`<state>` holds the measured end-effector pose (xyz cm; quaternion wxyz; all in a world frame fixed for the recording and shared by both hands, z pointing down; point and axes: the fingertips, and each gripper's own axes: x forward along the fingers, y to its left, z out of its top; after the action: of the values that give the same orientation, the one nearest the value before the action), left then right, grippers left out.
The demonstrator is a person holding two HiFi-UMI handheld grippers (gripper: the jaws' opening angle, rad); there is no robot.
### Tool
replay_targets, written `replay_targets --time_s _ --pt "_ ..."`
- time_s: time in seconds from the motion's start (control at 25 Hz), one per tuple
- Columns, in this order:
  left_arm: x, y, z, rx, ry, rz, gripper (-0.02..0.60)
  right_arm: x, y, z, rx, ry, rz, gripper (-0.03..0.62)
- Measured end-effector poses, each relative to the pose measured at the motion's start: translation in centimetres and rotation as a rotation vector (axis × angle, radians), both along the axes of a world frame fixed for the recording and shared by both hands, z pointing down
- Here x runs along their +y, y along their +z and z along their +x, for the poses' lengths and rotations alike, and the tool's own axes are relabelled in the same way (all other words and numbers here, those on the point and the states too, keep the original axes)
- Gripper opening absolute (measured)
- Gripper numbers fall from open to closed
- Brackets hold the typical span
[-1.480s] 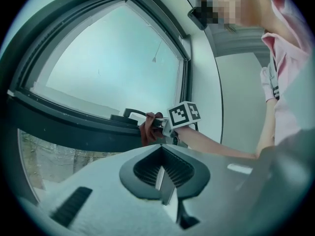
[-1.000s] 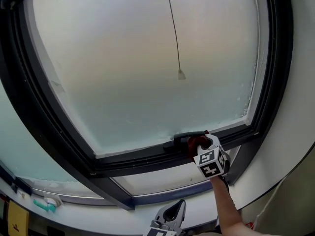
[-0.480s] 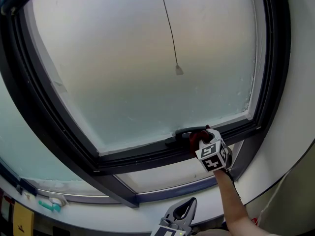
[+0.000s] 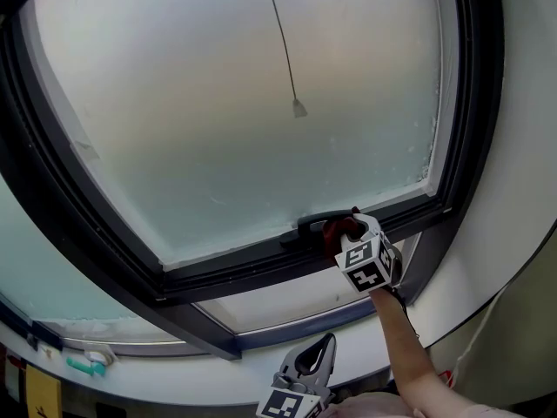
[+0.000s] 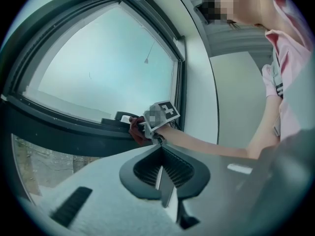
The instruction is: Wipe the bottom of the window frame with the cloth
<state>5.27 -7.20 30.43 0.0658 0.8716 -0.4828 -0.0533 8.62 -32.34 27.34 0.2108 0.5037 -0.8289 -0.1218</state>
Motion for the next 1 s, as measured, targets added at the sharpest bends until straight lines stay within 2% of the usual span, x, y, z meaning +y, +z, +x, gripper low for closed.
replay_targets --time_s 0.2,0.4,0.56,0.8,0.92,1.0 --pt "-0.9 0.1 0.6 -0.017 0.011 0.001 -0.005 0.1 0.0 0.2 0.002 0.006 0.003 0.049" --pt "-3.4 1.0 1.7 -0.052 0.015 -0.030 -0.005 0.1 0.1 0.2 -0.002 0.006 0.023 0.049" --pt "-3.8 0.0 3.7 -0.031 0.067 -0.006 -0.005 0.2 0.1 0.2 -0.002 0.002 0.031 0.049" --pt "-2.9 1.5 5.8 -0.048 0.119 -0.043 -0.005 0.2 0.2 0.2 -0.003 0.002 0.024 0.049" --pt "-3.3 1.8 5.7 -0.068 0.105 -0.040 -0.005 0.2 0.1 0.3 -0.006 0.008 0.028 0.051" --pt "-3.6 1.7 5.3 -0.050 0.075 -0.046 -0.005 0.2 0.2 0.2 -0.009 0.008 0.029 0.051"
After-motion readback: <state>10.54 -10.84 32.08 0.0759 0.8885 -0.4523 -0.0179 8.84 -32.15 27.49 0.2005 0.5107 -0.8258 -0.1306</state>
